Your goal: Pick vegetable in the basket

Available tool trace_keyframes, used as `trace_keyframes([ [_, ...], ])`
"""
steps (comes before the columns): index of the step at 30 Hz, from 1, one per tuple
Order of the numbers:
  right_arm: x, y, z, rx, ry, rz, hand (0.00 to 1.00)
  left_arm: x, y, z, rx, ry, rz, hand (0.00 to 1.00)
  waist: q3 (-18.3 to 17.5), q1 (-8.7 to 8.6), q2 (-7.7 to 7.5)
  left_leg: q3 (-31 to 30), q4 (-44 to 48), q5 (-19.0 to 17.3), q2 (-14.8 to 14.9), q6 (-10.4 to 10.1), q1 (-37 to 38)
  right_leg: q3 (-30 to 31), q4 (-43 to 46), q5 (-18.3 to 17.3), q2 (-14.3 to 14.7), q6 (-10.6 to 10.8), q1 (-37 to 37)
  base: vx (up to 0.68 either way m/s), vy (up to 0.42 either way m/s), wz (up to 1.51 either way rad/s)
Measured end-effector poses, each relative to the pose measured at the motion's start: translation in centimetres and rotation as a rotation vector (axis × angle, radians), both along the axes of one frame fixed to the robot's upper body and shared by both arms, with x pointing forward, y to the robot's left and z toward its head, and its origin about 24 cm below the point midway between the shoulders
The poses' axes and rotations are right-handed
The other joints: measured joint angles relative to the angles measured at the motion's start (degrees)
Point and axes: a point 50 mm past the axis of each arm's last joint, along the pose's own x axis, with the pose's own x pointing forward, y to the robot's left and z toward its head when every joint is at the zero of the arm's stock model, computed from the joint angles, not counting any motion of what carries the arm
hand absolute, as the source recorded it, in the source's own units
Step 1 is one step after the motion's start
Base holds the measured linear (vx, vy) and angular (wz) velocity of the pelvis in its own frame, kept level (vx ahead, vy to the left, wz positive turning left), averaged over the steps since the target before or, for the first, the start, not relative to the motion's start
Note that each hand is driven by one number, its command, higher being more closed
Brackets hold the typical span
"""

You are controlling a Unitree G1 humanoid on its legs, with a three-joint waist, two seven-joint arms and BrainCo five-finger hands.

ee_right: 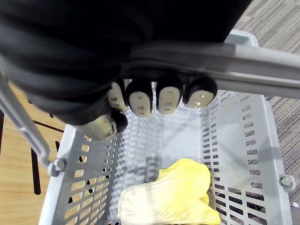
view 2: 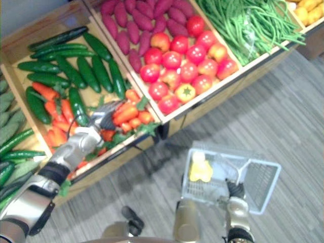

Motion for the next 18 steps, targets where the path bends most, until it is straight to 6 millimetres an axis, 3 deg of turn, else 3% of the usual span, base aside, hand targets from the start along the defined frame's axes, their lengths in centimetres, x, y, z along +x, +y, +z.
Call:
trace_keyframes([
  [7, 0.4, 0.2, 0.3, -0.005, -0.015, 0.013, 1.0, 0.8, -1.2, 1.1, -0.007, -0.033, -0.021, 1.0, 0.3, 0.0, -0.27, 1.6, 1.4, -1.1, 0.4, -0.2, -0.1, 1.2, 0.4, 0.0, -0.1, 0.0, -0.8, -0.03, -0.018, -0.09],
  [18, 0.3, 0.4, 0.2, 0.001, -0.017, 0.011, 1.0, 1.0, -1.8, 0.9, -0.003, -0.008, -0.029, 1.0, 0.7, 0.05, -0.32, 2.5, 2.1, -1.2, 1.2, -0.3, 0.3, 0.6, 0.9, 0.0, 0.0, 0.0, -0.2, -0.03, -0.021, 0.0],
])
